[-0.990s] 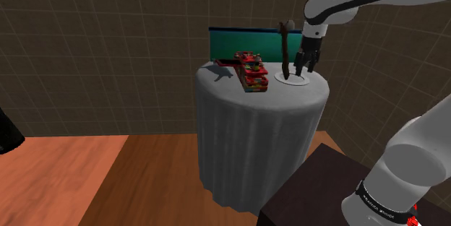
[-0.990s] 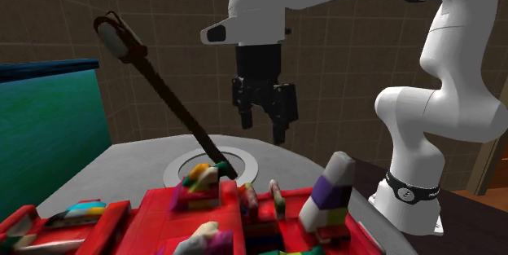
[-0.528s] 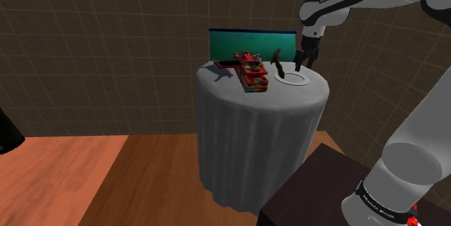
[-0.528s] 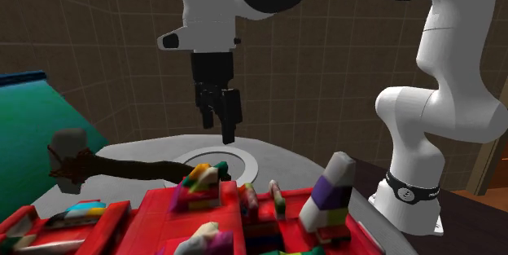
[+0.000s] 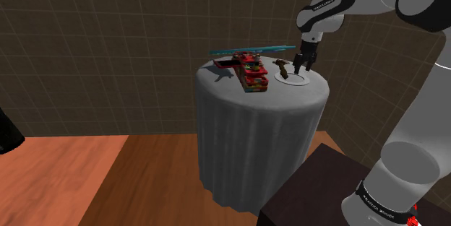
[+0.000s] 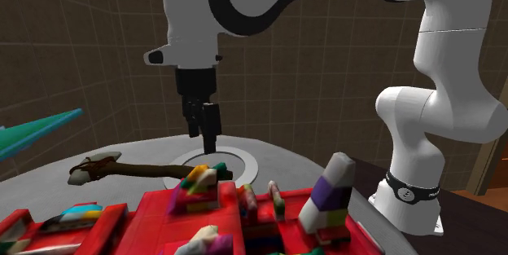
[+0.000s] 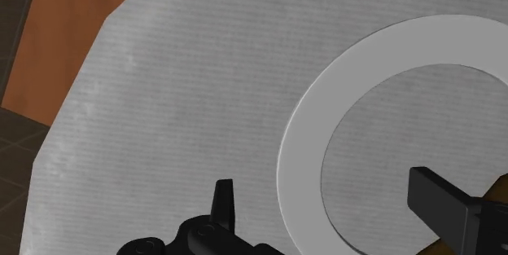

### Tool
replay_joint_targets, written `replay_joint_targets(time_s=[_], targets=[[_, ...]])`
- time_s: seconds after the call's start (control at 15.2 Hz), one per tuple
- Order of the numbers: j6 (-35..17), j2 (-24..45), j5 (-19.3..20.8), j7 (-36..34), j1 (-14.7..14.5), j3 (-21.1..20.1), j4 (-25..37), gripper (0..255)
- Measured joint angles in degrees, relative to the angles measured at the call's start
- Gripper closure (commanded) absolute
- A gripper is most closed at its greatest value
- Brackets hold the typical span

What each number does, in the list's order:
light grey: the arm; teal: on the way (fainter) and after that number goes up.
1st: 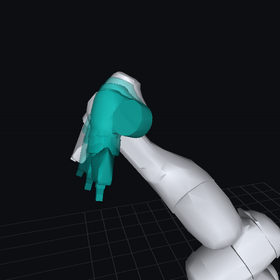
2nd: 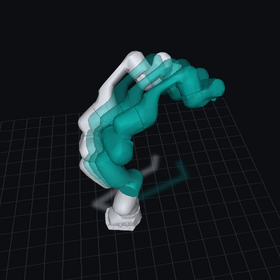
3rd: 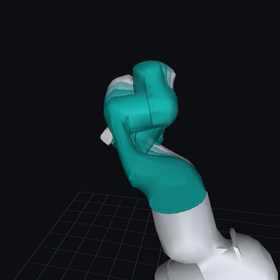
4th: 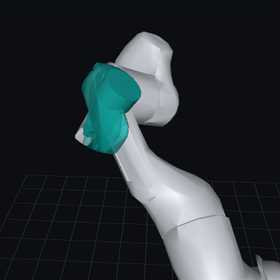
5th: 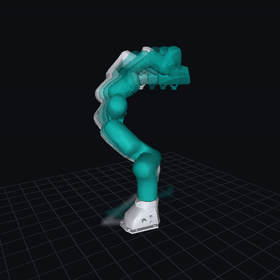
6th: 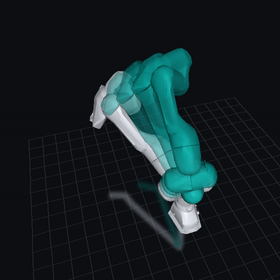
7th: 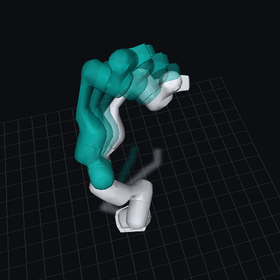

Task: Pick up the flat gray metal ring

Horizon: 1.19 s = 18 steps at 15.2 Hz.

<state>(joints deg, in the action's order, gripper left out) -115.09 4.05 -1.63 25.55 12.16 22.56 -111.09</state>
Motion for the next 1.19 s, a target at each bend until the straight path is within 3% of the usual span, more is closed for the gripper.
replay_joint_targets(time_s=[0.2, 0.26, 1.19], targets=[[-2.1, 0.8, -0.3, 0.2, 0.0, 0.0, -1.4, 0], [-2.4, 0.9, -0.4, 0.2, 0.0, 0.0, -1.6, 255], [-0.4, 0.0, 0.0, 0.0, 0.0, -0.1, -0.3, 255]])
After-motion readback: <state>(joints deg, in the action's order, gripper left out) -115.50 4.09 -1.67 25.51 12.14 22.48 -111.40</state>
